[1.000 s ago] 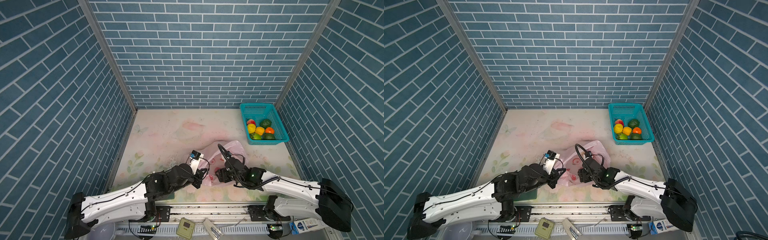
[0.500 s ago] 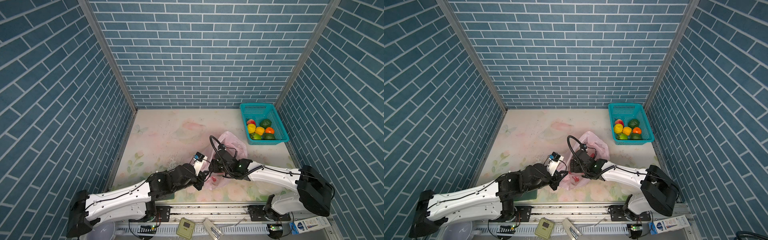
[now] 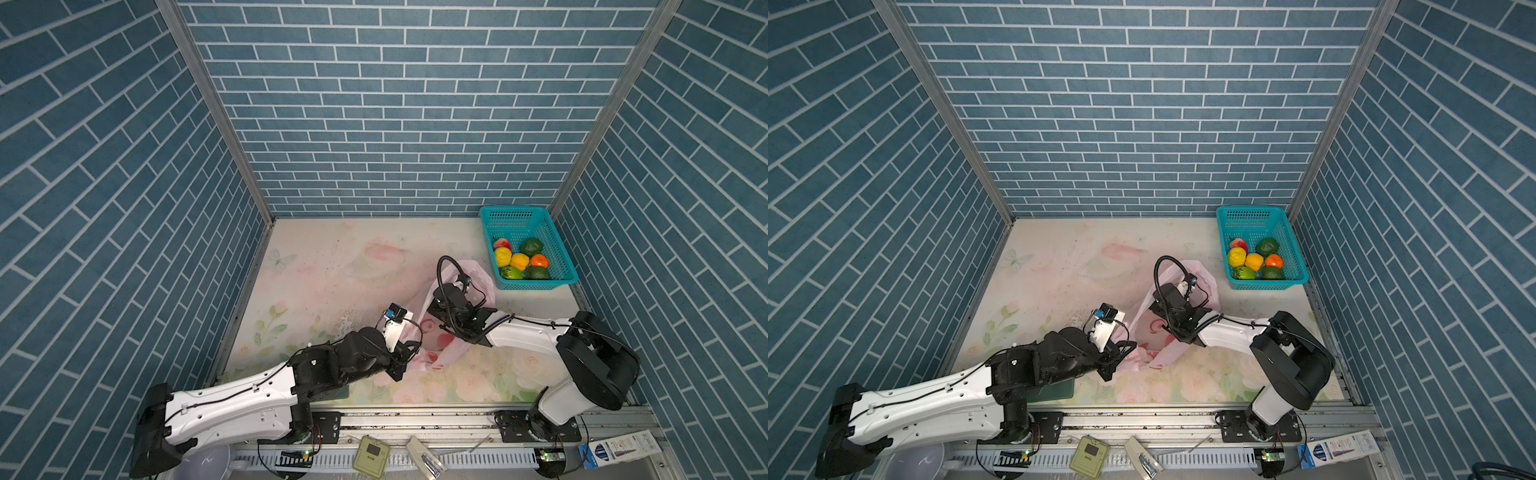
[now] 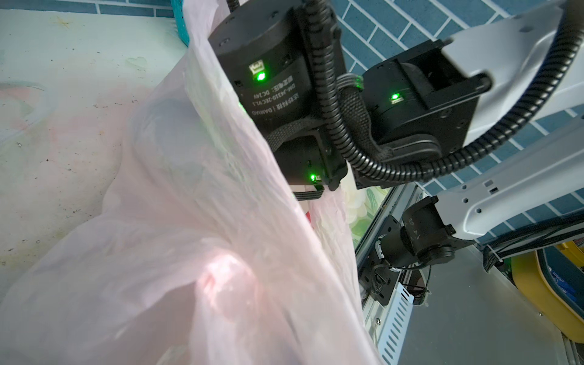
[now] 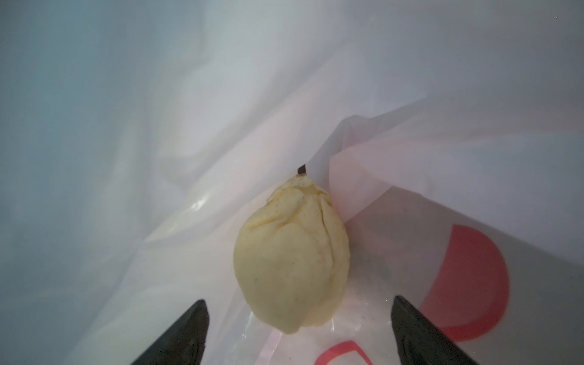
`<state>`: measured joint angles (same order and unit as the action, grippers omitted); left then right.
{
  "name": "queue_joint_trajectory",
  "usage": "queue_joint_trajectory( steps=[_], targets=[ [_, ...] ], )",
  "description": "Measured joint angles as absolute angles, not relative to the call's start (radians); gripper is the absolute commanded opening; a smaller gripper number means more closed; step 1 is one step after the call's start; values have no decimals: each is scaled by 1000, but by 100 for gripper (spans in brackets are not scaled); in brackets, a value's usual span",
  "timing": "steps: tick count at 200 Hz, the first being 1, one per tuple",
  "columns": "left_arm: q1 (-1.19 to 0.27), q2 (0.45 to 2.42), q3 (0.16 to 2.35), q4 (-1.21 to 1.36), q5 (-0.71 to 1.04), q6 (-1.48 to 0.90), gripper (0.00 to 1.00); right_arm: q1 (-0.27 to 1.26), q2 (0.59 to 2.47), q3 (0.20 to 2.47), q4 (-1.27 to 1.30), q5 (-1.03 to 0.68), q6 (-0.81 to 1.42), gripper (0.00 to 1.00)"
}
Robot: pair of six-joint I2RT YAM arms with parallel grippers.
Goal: Untie the knot of the plastic bag and take out the fruit
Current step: 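Lower the right gripper onto the pale pear and close it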
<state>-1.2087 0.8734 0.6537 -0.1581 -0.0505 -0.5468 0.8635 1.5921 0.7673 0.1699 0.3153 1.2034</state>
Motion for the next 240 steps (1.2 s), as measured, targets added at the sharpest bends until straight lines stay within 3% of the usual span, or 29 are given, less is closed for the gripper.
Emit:
queue_joint_trajectory(
  steps=[113,188,240],
  targets=[
    [-1186,916,606,-88,29,-553,0,862,1813,904,269,368,1258,90],
    [-1175,889,576,-80,42,-554,0,849,1879,938,283,402,1275,54],
    [-1174,880,574,-94,39,-554,0,845,1844,929,264,379,1262,48]
  ],
)
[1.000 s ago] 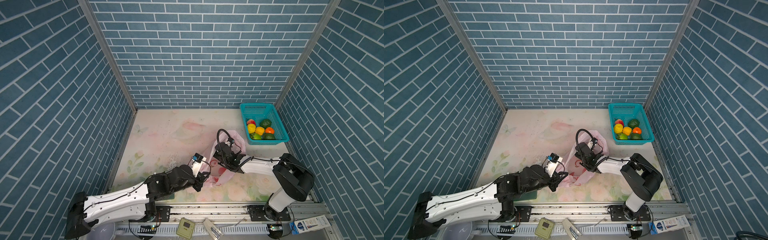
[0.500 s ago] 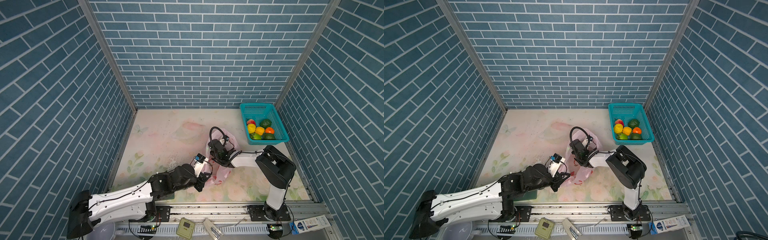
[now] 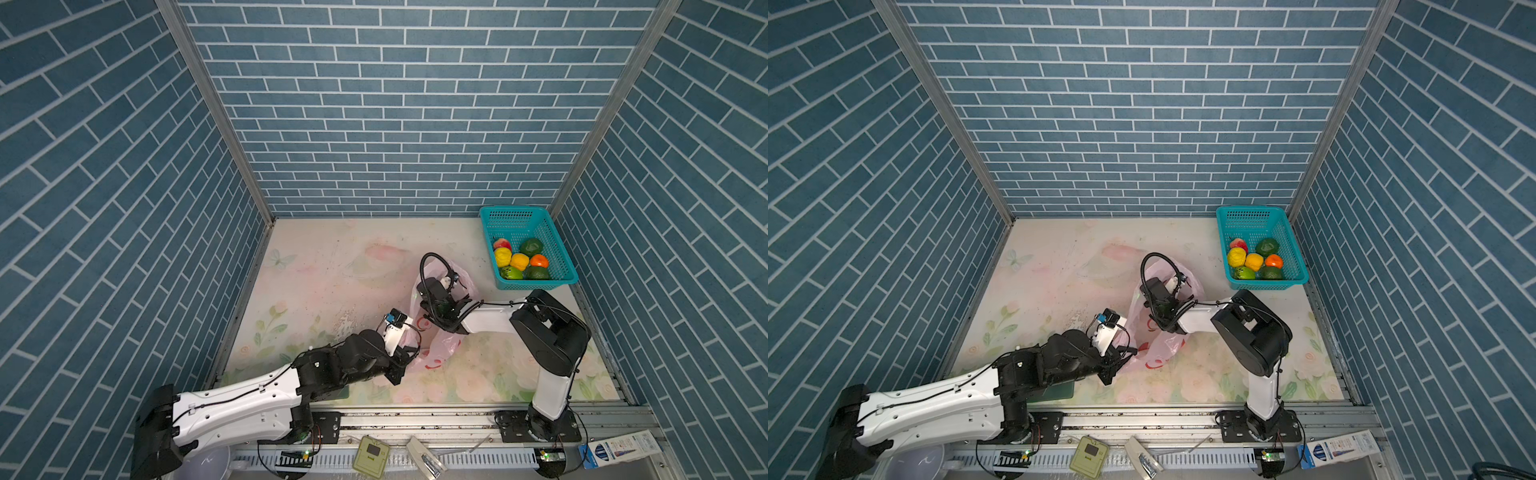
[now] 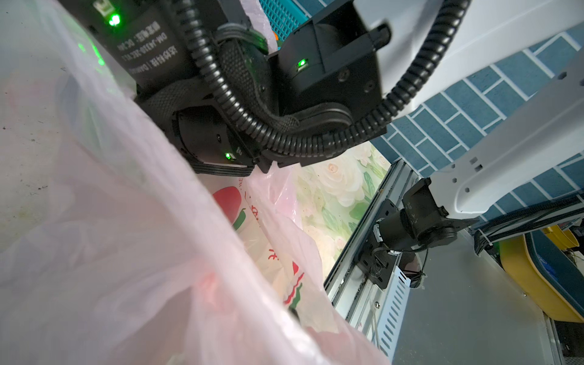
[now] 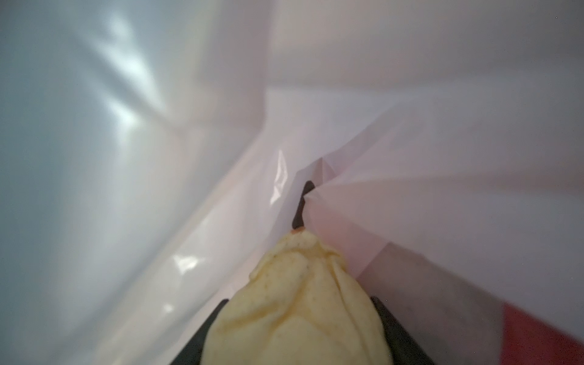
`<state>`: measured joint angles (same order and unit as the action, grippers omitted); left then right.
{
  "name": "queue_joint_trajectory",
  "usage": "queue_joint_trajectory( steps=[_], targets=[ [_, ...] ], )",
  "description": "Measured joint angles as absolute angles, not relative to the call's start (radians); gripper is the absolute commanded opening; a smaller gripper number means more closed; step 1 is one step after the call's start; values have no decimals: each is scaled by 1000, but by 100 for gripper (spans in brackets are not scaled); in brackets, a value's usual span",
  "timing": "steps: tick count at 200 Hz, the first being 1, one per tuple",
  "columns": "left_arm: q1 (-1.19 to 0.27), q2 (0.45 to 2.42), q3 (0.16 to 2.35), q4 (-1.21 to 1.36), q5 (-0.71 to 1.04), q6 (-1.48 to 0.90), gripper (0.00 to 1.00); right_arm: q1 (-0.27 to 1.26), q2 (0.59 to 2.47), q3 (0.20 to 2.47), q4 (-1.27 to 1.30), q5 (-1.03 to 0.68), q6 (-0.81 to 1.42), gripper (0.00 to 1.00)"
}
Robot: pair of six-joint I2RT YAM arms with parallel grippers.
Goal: Untie the knot of the plastic bag and take out the fruit
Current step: 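Lower the right gripper onto the pale pear and close it, then lift the pear out of the bag and carry it over the basket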
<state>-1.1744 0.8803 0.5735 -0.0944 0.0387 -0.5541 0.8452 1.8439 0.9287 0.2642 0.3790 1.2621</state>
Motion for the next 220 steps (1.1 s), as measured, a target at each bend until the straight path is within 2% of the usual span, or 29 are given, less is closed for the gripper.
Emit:
queue_joint_trajectory(
  steps=[68,139,220],
  targets=[
    [-1170,884,567,-109,9,-554,0,843,1662,818,264,282,1222,46],
    [-1166,910,567,-105,-59,-553,0,844,1554,765,239,134,1156,46],
    [-1163,914,567,-103,-151,-553,0,907,1428,795,-45,25,988,46]
  ],
)
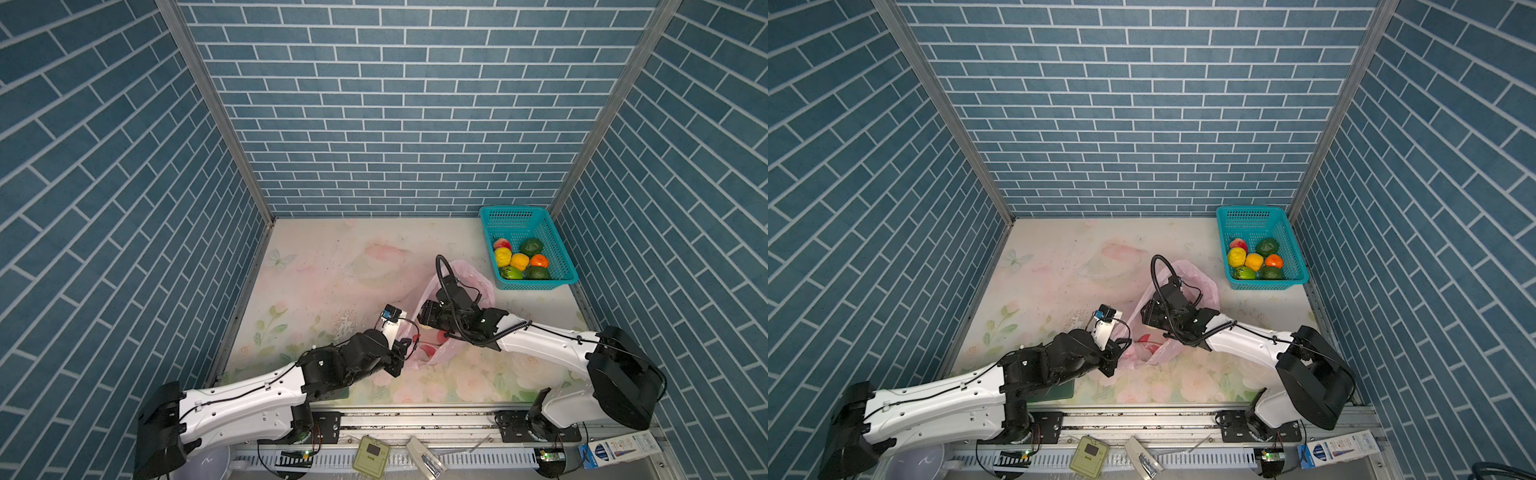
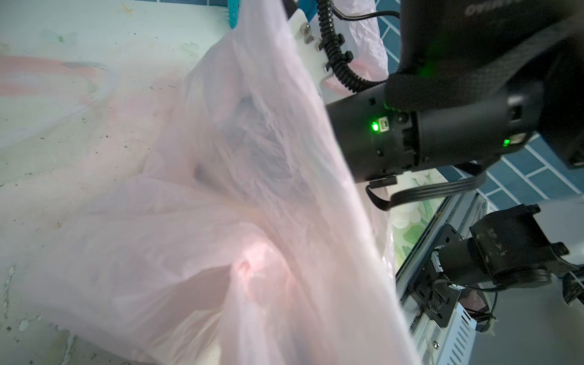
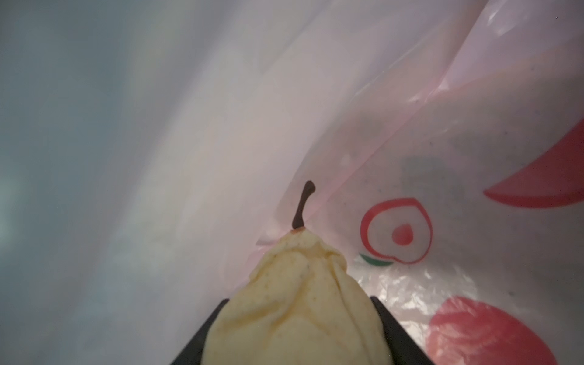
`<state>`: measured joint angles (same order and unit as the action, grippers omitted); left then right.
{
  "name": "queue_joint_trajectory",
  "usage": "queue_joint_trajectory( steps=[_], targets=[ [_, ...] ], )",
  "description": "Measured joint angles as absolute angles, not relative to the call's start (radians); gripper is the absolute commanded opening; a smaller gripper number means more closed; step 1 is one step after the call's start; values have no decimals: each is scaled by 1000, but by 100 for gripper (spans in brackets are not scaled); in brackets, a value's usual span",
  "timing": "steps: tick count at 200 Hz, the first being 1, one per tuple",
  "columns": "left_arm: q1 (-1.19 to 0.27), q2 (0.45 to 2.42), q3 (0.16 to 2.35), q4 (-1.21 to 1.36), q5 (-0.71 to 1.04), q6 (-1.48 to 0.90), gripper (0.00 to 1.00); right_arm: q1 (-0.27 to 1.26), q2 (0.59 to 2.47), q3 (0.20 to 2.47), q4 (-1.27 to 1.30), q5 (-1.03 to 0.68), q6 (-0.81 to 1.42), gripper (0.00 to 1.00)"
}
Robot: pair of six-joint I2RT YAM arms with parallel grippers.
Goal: Untie the knot of the plastic bag and take out the fruit
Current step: 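Lift the pear out of the bag and carry it over the basket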
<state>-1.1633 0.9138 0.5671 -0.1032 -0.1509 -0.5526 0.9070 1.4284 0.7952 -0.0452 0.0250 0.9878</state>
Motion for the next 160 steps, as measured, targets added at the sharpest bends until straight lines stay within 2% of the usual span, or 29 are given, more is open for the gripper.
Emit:
queue_joint_trajectory(
  steps=[72,160],
  targets=[
    [-1163,928,567,-100,-165,-549,0,934,1317,826,-232,-15,891,46],
    [-1162,948,567,-96,-162,-545,0,936,1184,877,-397,-15,880,46]
  ],
)
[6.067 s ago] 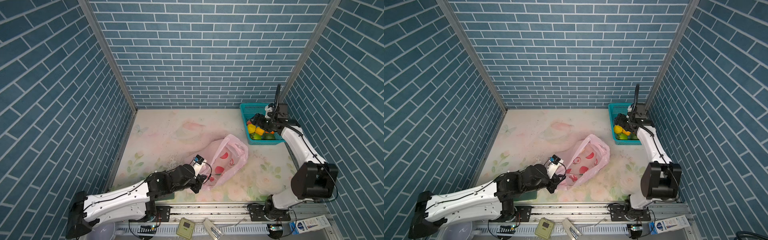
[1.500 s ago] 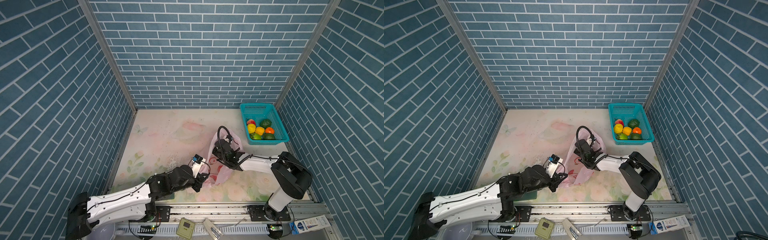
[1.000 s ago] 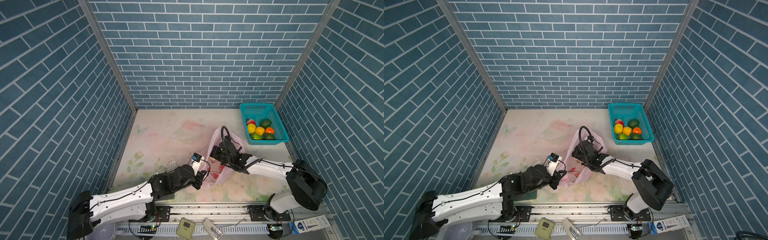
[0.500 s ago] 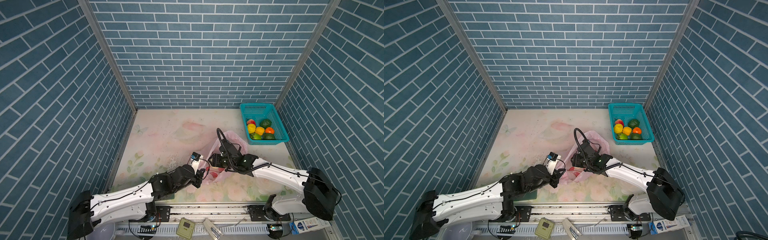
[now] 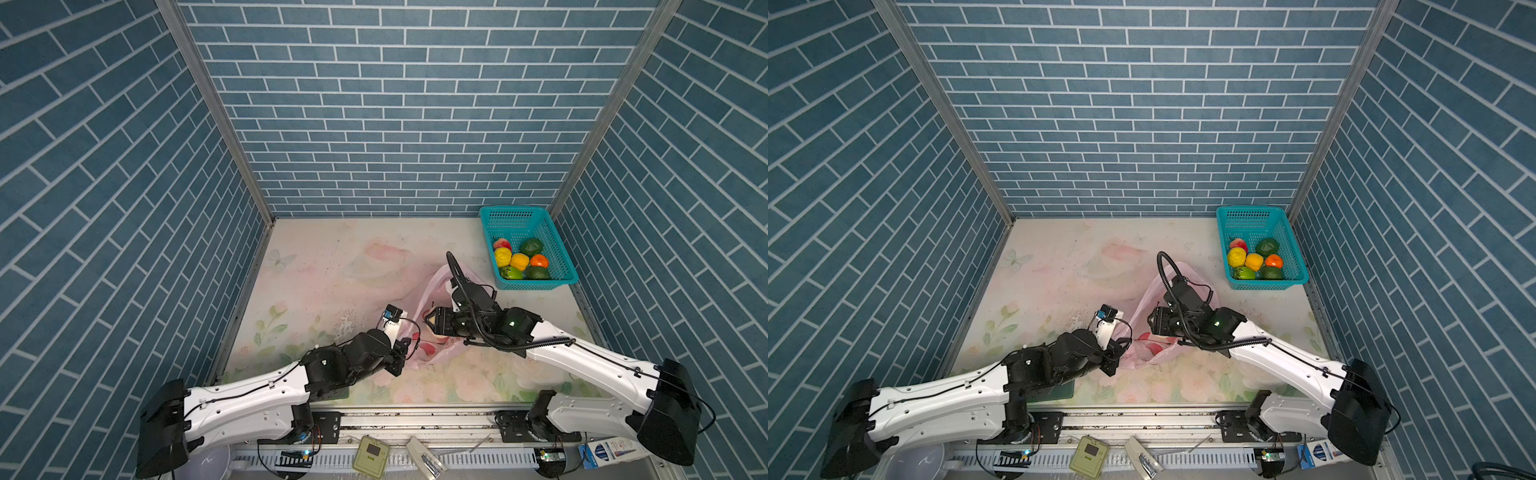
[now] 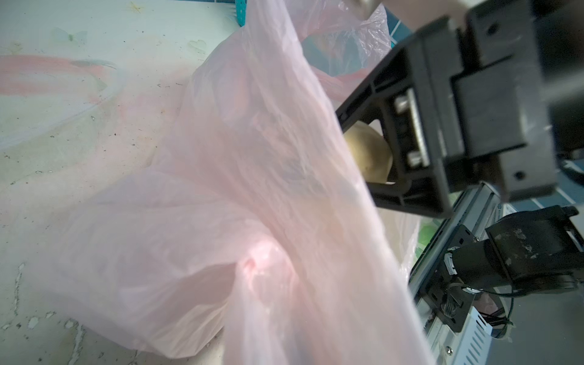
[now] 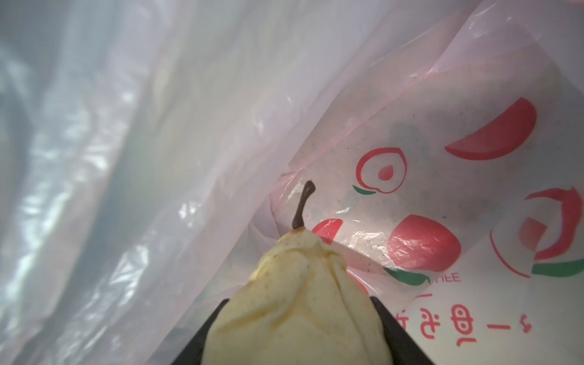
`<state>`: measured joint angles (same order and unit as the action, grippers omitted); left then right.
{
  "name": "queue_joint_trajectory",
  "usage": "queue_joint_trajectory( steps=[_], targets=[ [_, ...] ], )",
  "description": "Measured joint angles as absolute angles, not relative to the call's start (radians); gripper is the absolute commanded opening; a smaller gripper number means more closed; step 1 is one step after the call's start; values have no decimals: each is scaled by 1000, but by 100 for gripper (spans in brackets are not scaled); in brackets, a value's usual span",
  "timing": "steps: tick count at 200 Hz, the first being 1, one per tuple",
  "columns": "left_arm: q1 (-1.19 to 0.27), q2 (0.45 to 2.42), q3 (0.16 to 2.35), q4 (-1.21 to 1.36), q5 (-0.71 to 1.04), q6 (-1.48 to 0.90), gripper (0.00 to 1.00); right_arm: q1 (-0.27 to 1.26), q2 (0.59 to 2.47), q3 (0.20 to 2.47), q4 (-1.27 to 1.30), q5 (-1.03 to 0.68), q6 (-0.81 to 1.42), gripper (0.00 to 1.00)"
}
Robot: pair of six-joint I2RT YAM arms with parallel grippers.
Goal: Untie the knot of the plastic bag and take out the fruit
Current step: 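Lift the pear out of the bag and carry it over the basket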
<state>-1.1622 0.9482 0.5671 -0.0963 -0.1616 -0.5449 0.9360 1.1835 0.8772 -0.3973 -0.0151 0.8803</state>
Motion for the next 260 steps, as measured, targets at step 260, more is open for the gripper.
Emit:
queue_joint_trajectory(
  steps=[260],
  targets=[
    [-1092,964,567,-99,-114,-511,0,284,1073,1150,-742,-137,695,49]
  ],
)
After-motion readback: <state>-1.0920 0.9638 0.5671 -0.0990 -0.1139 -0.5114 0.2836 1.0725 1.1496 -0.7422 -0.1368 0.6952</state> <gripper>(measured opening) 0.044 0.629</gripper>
